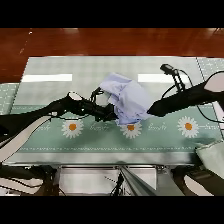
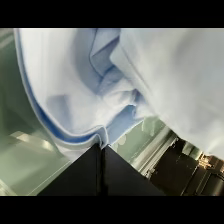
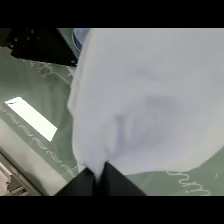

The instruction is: Fold the shirts.

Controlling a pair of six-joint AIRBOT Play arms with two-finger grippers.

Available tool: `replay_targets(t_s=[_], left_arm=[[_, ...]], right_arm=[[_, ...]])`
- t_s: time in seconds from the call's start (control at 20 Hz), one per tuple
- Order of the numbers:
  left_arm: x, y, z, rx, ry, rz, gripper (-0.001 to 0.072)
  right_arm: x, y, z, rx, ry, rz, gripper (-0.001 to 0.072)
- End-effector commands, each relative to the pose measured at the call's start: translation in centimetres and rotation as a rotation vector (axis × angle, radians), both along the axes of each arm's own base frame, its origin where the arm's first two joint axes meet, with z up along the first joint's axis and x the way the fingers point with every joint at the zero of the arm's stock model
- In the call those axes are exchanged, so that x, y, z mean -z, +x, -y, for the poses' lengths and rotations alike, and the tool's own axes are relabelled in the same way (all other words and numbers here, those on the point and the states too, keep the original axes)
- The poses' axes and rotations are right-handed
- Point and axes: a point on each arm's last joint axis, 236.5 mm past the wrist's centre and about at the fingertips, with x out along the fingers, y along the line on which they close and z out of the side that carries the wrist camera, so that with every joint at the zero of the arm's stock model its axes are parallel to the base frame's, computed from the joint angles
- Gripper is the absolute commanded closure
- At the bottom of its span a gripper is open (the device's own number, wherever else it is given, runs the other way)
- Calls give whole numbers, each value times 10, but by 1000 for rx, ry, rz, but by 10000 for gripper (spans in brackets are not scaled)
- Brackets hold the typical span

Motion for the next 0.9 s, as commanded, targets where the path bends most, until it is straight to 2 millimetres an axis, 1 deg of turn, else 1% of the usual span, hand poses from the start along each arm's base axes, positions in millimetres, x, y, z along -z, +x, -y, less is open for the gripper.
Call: replay_targets(t_s=[0.0,0.1,0.15,0.2,0.25,0.3,0.4,0.5,0.55,0.6,0.65,0.7,0.75,0.85], left_arm=[[-6,2,1,10,-9,26,691],[-24,7,0,17,-29,88,693],[-37,12,-2,18,-42,133,693],[-55,18,-6,12,-57,184,693],[-78,25,-11,3,-76,250,693],[-102,31,-18,-13,-95,315,694],[-162,48,-41,-87,-129,471,694],[-239,60,-73,-186,-158,684,693],[-285,62,-92,-242,-172,807,693],[-329,60,-111,-303,-184,921,694],[-376,54,-131,-375,-195,1046,694],[-420,45,-149,-444,-205,1160,693],[-464,30,-166,-513,-220,1274,693],[-532,-6,-189,-606,-257,1450,692]], right_arm=[[20,25,16,80,-111,100,690],[7,40,26,113,-123,173,691],[-5,48,32,132,-123,212,691],[-23,56,37,154,-118,260,691],[-42,63,43,179,-110,311,691],[-67,72,51,209,-100,378,691],[-118,86,68,278,-84,513,691],[-167,94,89,365,-67,632,691],[-189,96,98,410,-54,682,691],[-212,95,105,446,-41,735,691],[-233,93,108,466,-30,784,691],[-255,90,109,478,-16,839,691],[-276,86,110,489,0,891,691],[-319,76,111,522,43,984,691]])
